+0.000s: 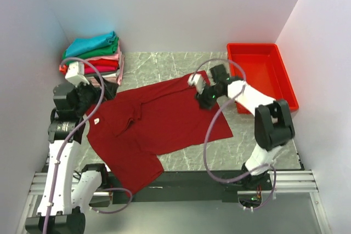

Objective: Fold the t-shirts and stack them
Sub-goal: Fold the tshirt

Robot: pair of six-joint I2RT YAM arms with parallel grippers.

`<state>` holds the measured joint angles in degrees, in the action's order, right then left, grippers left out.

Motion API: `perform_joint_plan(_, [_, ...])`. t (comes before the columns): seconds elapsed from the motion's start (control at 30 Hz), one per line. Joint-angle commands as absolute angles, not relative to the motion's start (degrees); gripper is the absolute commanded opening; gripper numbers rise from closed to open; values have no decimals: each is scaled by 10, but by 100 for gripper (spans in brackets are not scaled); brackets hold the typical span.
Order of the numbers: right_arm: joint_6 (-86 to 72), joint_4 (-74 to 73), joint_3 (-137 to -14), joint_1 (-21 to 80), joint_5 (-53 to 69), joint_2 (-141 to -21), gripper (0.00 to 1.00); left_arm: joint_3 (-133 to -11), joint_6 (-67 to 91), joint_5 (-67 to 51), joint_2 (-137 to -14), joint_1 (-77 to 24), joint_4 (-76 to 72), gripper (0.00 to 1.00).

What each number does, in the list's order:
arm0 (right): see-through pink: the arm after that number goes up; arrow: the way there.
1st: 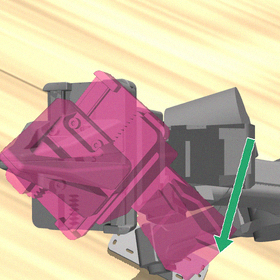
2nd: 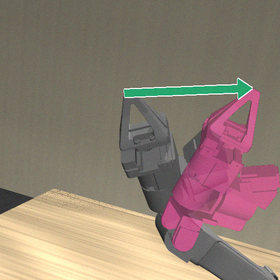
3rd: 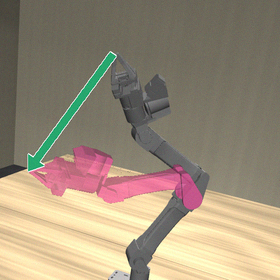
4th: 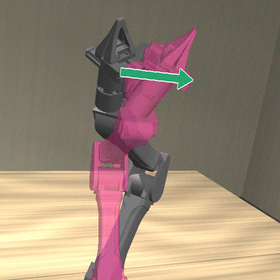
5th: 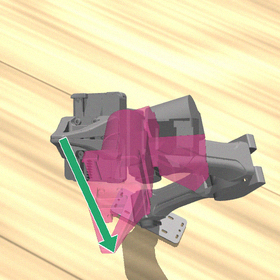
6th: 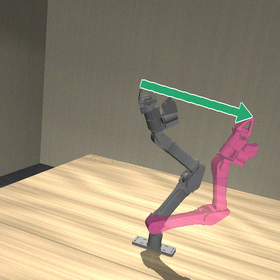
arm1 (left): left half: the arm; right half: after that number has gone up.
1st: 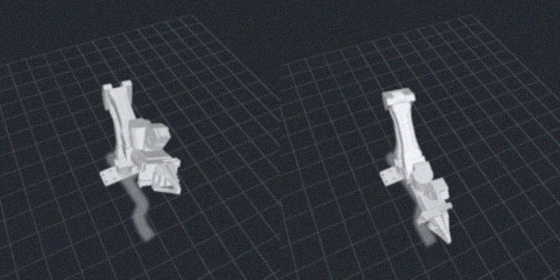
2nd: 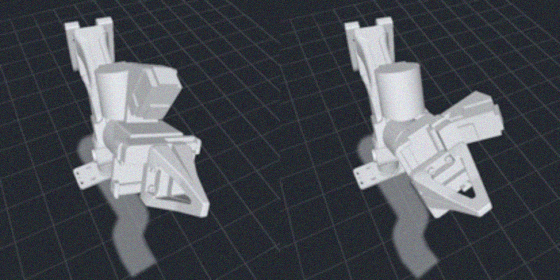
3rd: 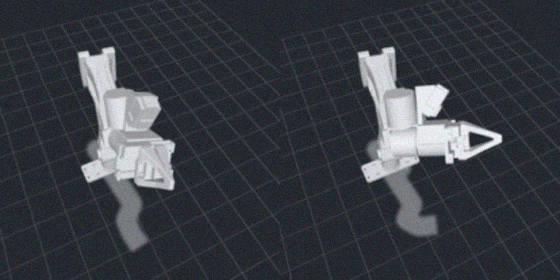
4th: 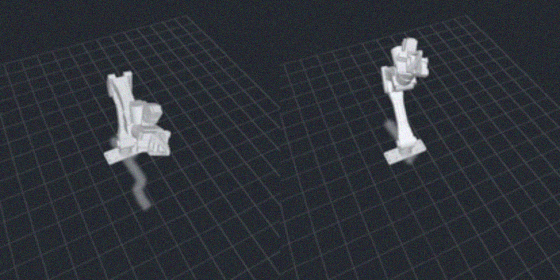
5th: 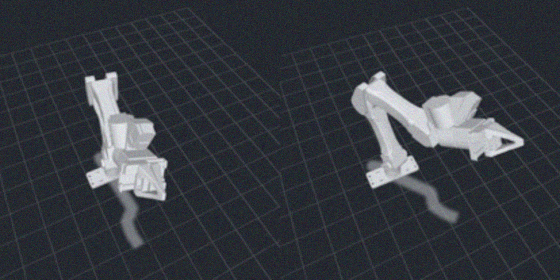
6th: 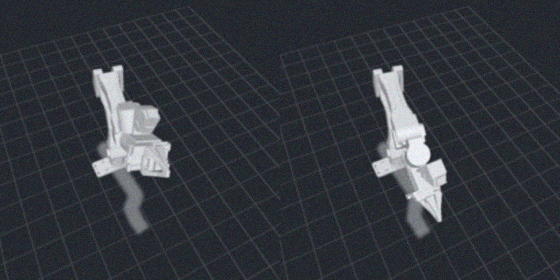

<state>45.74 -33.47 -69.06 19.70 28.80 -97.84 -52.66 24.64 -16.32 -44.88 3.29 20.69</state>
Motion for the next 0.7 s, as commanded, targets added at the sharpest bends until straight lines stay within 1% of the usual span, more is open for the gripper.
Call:
perform_joint_plan(0.0, [290, -310, -742, 161, 187, -1016, 55, -493, 229, -131, -418, 34, 243, 97])
perform_joint_plan(0.2, [184, -330, -826, 142, 107, -1116, 55, -446, 228, -134, -363, 34, 227, 97])
perform_joint_plan(0.3, [155, -348, -869, 126, 118, -1158, 56, -421, 223, -143, -348, 34, 214, 97])
perform_joint_plan(0.43, [144, -371, -922, 112, 113, -1201, 56, -407, 215, -146, -346, 34, 210, 97])
perform_joint_plan(0.63, [144, -382, -947, 109, 96, -1233, 55, -404, 213, -156, -340, 34, 202, 97])
perform_joint_plan(0.67, [144, -388, -954, 108, 96, -1241, 54, -403, 213, -158, -339, 34, 203, 97])
